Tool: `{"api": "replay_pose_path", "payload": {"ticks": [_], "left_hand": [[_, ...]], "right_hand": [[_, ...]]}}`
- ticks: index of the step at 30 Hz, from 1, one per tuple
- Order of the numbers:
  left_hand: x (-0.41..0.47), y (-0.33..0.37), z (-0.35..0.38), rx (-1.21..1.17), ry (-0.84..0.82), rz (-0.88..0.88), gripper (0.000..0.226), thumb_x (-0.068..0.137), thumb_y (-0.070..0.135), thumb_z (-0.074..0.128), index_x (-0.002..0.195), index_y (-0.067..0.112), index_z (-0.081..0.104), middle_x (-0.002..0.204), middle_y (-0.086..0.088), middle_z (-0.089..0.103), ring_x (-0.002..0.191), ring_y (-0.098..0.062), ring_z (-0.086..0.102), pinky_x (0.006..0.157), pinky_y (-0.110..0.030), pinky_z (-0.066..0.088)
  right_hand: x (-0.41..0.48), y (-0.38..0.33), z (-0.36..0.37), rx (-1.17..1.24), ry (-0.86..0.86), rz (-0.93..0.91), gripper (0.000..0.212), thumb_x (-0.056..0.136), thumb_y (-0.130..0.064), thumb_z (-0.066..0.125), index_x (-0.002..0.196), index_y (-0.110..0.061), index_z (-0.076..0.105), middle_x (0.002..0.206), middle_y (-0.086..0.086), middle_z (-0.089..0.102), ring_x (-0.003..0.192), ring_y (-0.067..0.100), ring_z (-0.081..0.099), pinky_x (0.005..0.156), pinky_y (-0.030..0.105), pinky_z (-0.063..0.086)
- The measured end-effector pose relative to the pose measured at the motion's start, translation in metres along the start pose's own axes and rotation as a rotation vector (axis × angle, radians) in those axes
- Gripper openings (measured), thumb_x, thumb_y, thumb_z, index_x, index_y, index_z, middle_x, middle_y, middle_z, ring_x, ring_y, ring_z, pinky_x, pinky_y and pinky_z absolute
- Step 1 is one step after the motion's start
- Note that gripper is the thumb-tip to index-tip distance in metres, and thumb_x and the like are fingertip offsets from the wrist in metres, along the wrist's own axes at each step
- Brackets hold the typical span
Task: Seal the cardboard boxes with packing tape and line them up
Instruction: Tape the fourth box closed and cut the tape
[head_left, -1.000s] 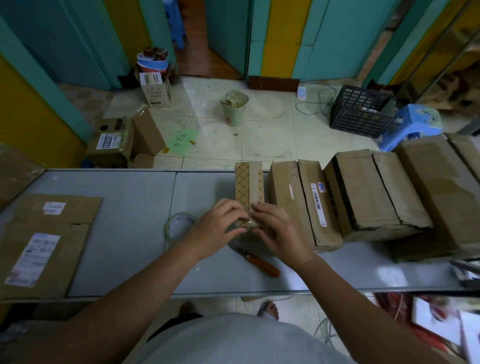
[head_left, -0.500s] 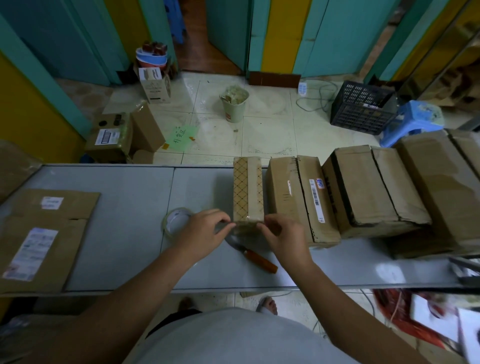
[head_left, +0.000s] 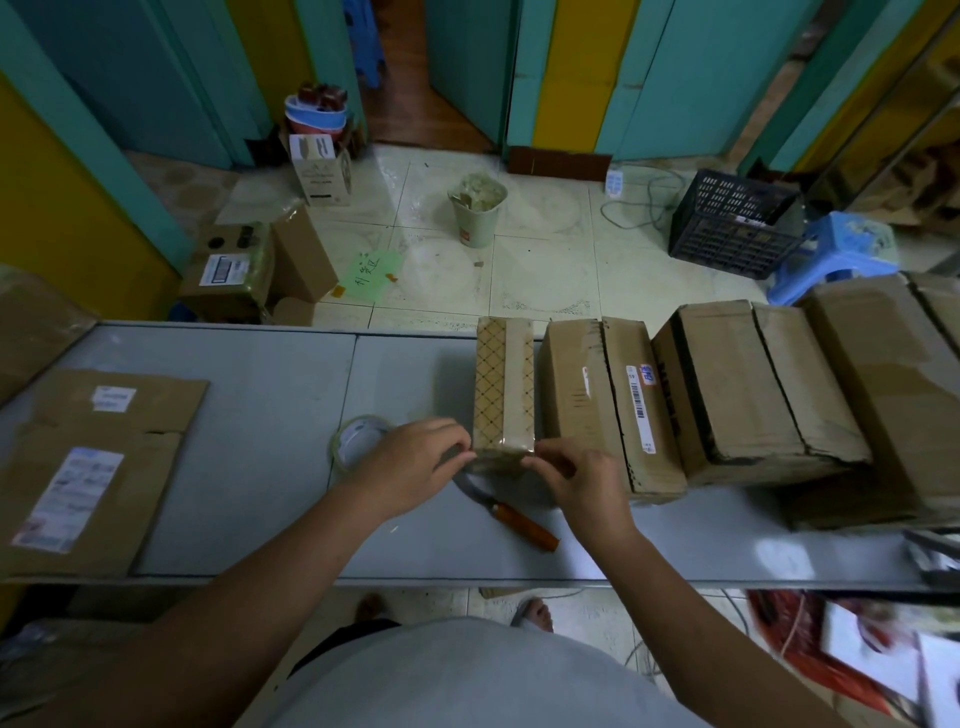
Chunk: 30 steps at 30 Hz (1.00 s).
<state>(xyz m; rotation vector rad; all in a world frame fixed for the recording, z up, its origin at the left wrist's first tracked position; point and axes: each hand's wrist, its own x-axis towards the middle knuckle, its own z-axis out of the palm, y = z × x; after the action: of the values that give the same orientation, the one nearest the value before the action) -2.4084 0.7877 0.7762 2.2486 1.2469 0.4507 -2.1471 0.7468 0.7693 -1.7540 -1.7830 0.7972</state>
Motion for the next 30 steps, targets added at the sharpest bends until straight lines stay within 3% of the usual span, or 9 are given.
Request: {"api": "replay_pose_path", "payload": {"ticks": [3, 5, 8, 10, 12, 15, 20, 25, 30], "left_hand": [[-0.002, -0.006, -0.007, -0.019, -0.051, 0.029, 0.016, 0.103, 0.040, 0.067, 0.105, 0.024, 0.064, 0.101, 0.012, 0.061, 0.092, -0.010, 0.058, 0.079, -0.030, 0.052], [-0.002, -0.010, -0.012, -0.014, -0.071, 0.037, 0.016, 0.103, 0.040, 0.067, 0.106, 0.025, 0.063, 0.100, 0.014, 0.059, 0.091, -0.009, 0.058, 0.079, -0.033, 0.052], [0.000, -0.014, -0.017, 0.004, -0.098, 0.041, 0.011, 0.106, 0.034, 0.061, 0.106, 0.024, 0.064, 0.099, 0.013, 0.059, 0.091, -0.010, 0.059, 0.080, -0.039, 0.054], [0.001, -0.016, -0.019, 0.010, -0.114, 0.040, 0.011, 0.106, 0.034, 0.061, 0.107, 0.025, 0.067, 0.101, 0.014, 0.061, 0.093, -0.009, 0.059, 0.081, -0.040, 0.055], [0.002, -0.016, -0.019, 0.012, -0.128, 0.039, 0.009, 0.105, 0.033, 0.062, 0.109, 0.026, 0.067, 0.102, 0.015, 0.062, 0.094, -0.006, 0.059, 0.082, -0.038, 0.055], [0.004, -0.014, -0.019, 0.011, -0.142, 0.025, 0.008, 0.105, 0.034, 0.062, 0.108, 0.028, 0.067, 0.103, 0.017, 0.061, 0.095, -0.004, 0.059, 0.084, -0.036, 0.055], [0.009, -0.014, -0.020, 0.015, -0.166, 0.033, 0.008, 0.105, 0.032, 0.062, 0.108, 0.025, 0.067, 0.104, 0.013, 0.061, 0.097, -0.007, 0.059, 0.086, -0.035, 0.054], [0.011, -0.011, -0.013, 0.028, -0.134, 0.040, 0.010, 0.107, 0.025, 0.060, 0.105, 0.021, 0.069, 0.102, 0.011, 0.063, 0.095, -0.009, 0.058, 0.083, -0.035, 0.052], [0.004, -0.010, -0.005, -0.025, -0.071, -0.012, 0.011, 0.106, 0.029, 0.059, 0.103, 0.023, 0.069, 0.098, 0.012, 0.064, 0.091, -0.006, 0.059, 0.081, -0.032, 0.053]], "right_hand": [[-0.001, 0.001, -0.008, 0.041, -0.112, -0.056, 0.024, 0.089, -0.040, 0.079, 0.112, -0.039, 0.071, 0.092, -0.032, 0.065, 0.089, -0.010, 0.066, 0.075, 0.009, 0.054], [-0.003, 0.001, -0.013, 0.065, -0.170, -0.103, 0.035, 0.085, -0.039, 0.083, 0.117, -0.043, 0.068, 0.096, -0.037, 0.064, 0.097, -0.013, 0.064, 0.080, 0.007, 0.052], [-0.003, 0.004, -0.019, -0.004, -0.238, -0.179, 0.039, 0.091, -0.036, 0.078, 0.130, -0.036, 0.068, 0.108, -0.033, 0.063, 0.104, -0.013, 0.061, 0.085, 0.004, 0.048], [0.001, 0.008, -0.022, -0.052, -0.269, -0.194, 0.035, 0.098, -0.026, 0.070, 0.133, -0.033, 0.068, 0.113, -0.027, 0.065, 0.104, -0.009, 0.062, 0.087, 0.010, 0.051], [0.006, 0.006, -0.023, -0.113, -0.243, -0.189, 0.037, 0.098, -0.021, 0.070, 0.133, -0.031, 0.066, 0.117, -0.019, 0.067, 0.101, -0.005, 0.063, 0.090, 0.019, 0.056], [0.012, -0.001, -0.020, -0.136, -0.135, -0.186, 0.058, 0.090, -0.025, 0.080, 0.142, -0.030, 0.056, 0.134, -0.012, 0.060, 0.114, -0.001, 0.057, 0.098, 0.019, 0.051], [0.021, 0.000, -0.018, -0.233, -0.068, -0.443, 0.065, 0.078, -0.023, 0.088, 0.139, -0.021, 0.063, 0.151, -0.004, 0.052, 0.141, 0.019, 0.048, 0.114, 0.036, 0.041], [0.026, 0.005, -0.011, -0.171, -0.068, -0.413, 0.059, 0.076, -0.013, 0.090, 0.131, -0.018, 0.070, 0.147, -0.004, 0.059, 0.142, 0.014, 0.049, 0.115, 0.045, 0.048], [0.022, 0.005, -0.012, -0.138, -0.075, -0.366, 0.061, 0.074, -0.017, 0.092, 0.130, -0.017, 0.069, 0.145, -0.003, 0.060, 0.140, 0.017, 0.051, 0.115, 0.048, 0.048]]}}
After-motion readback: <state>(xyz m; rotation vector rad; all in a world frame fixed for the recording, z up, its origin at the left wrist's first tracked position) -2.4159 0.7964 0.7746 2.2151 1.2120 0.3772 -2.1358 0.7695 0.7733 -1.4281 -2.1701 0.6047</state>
